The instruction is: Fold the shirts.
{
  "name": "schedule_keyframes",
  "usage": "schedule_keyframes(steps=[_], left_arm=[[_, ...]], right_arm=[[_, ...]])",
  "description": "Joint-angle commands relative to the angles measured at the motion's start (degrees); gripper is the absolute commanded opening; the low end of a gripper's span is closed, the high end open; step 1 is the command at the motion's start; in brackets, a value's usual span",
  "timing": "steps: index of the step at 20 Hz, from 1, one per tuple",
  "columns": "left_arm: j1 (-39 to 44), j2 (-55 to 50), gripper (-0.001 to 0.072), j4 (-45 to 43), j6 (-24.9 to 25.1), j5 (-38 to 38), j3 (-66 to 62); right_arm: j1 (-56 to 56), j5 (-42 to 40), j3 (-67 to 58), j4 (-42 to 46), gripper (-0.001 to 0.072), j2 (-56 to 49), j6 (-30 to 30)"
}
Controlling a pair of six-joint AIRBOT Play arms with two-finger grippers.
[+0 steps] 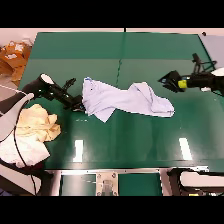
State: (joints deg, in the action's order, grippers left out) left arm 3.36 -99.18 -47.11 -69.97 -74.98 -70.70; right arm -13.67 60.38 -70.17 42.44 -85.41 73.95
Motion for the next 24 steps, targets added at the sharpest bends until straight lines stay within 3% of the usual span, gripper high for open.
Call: schedule_keyframes(steps=[1,8,13,19,22,24], left_arm=[[0.0,-0.04,0.0024,0.02,0.0,0.26,0.04],[0.0,-0.04,0.0024,0.0,0.0,0.5,0.04],[0.0,-0.04,0.0024,0.0,0.02,0.57,0.04],[0.0,-0.04,0.0024,0.02,0.02,0.85,0.04],[0.0,-0.04,0.0024,0.02,0.0,0.83,0.04],[0.0,-0.04,0.0024,0.0,0.0,0.79,0.04]], right_arm=[[5.4,-1.99,-6.88,0.02,0.0523,-9.14,0.61],[7.17,-0.04,-20.28,1.51,0.0502,-24.13,1.07],[6.67,1.66,-24.41,8.9,0.0502,-24.57,3.54],[8.04,7.43,-25.33,8.68,0.0483,-24.98,3.32],[9.73,7.41,-25.44,4.63,0.0291,-25.05,0.31],[9.81,7.45,-26.82,3.65,0.0032,-25.03,0.35]])
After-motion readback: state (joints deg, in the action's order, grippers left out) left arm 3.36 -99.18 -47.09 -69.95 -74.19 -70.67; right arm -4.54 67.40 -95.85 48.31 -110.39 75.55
